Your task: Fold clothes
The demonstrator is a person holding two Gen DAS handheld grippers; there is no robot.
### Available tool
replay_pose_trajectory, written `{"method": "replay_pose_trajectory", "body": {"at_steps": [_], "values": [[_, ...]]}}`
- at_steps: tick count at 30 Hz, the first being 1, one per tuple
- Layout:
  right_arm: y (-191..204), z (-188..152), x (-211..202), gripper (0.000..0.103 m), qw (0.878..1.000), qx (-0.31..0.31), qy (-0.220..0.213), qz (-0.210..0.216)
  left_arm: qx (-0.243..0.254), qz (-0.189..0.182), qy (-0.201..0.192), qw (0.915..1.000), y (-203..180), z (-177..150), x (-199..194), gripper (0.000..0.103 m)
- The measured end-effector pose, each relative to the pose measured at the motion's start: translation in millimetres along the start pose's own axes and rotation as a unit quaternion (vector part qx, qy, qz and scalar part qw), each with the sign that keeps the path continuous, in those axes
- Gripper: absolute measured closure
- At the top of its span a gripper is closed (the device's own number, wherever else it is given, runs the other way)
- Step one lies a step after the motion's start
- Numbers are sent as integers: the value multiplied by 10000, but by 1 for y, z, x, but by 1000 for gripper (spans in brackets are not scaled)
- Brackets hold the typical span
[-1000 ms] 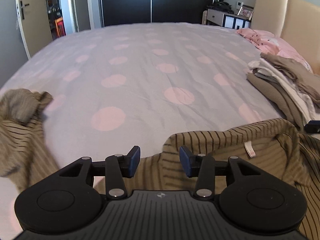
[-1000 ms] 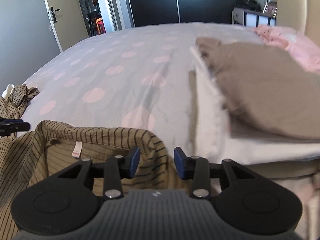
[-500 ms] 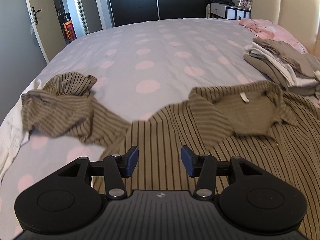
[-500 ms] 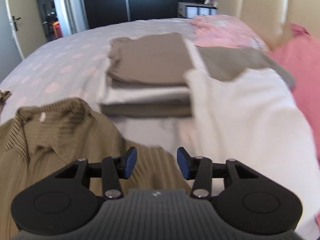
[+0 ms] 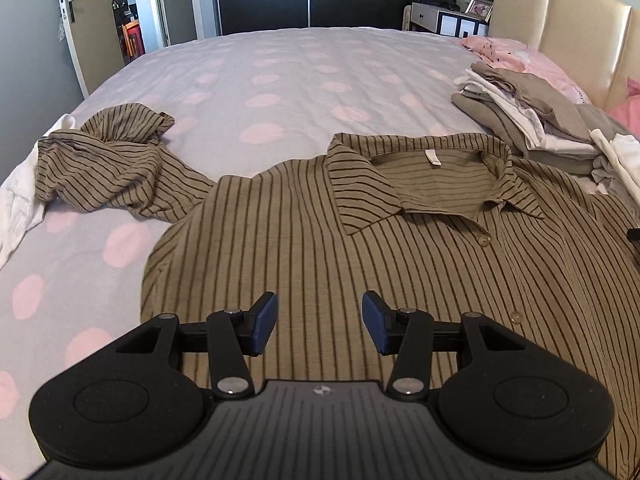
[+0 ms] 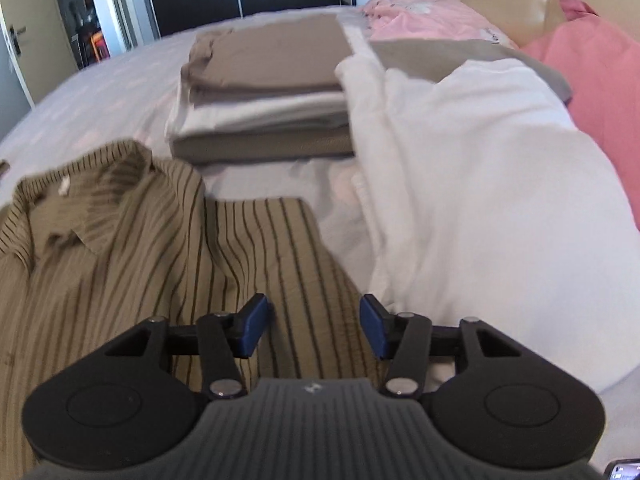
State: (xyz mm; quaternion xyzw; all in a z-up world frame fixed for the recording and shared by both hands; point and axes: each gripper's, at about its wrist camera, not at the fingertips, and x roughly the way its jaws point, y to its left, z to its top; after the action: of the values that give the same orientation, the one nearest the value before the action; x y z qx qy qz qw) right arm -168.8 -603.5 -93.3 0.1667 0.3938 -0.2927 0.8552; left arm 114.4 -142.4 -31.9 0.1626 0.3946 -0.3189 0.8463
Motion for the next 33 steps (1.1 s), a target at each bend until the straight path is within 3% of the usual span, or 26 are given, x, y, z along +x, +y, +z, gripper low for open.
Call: {"method": "replay_pose_trajectory", "body": {"at_steps": [2,4,5,6,8,12,14,15,16,17,18,19,21,26,33], "values": [[3,1,5,60,9998,-158,-7,-124,63,5,31,10000,-7,-1,3,58],[3,4,8,91,9995,-221,26,-223,150,0,26,9999,-11,0,4,58],[1,6,9,101,9995,-200,38,-259,193,-4,18,9998,-13,1,4,58],[-1,8,9,103,9994,-178,49,-294,236,-8,10,9997,-15,1,4,58],[-3,12,5,103,9969,-132,92,-765,290,-16,-1,9996,-17,3,5,58],[-15,13,2,102,9981,31,91,-606,218,-39,13,9998,-18,5,10,58],[-18,13,1,93,9991,210,105,-362,173,-60,26,9998,-18,7,12,58],[-17,13,2,71,9993,265,136,-228,159,-77,25,9998,-19,8,13,58],[-13,13,4,57,9995,216,187,-148,148,-87,20,9999,-19,8,13,58],[-9,13,6,56,9996,156,241,-74,145,-91,15,9999,-20,9,13,58],[-2,11,9,58,9995,-19,260,-164,151,-94,15,9998,-20,9,14,58],[2,11,12,69,9993,-111,279,-218,159,-95,18,9998,-21,10,14,58],[9,9,16,102,9986,-272,317,-312,167,-104,27,9998,-22,10,15,58],[26,25,0,102,9999,-157,16,-53,217,-132,111,9996,-27,9,20,58],[101,29,-20,102,9922,-738,-82,999,290,-327,77,9990,-40,16,23,58]]}}
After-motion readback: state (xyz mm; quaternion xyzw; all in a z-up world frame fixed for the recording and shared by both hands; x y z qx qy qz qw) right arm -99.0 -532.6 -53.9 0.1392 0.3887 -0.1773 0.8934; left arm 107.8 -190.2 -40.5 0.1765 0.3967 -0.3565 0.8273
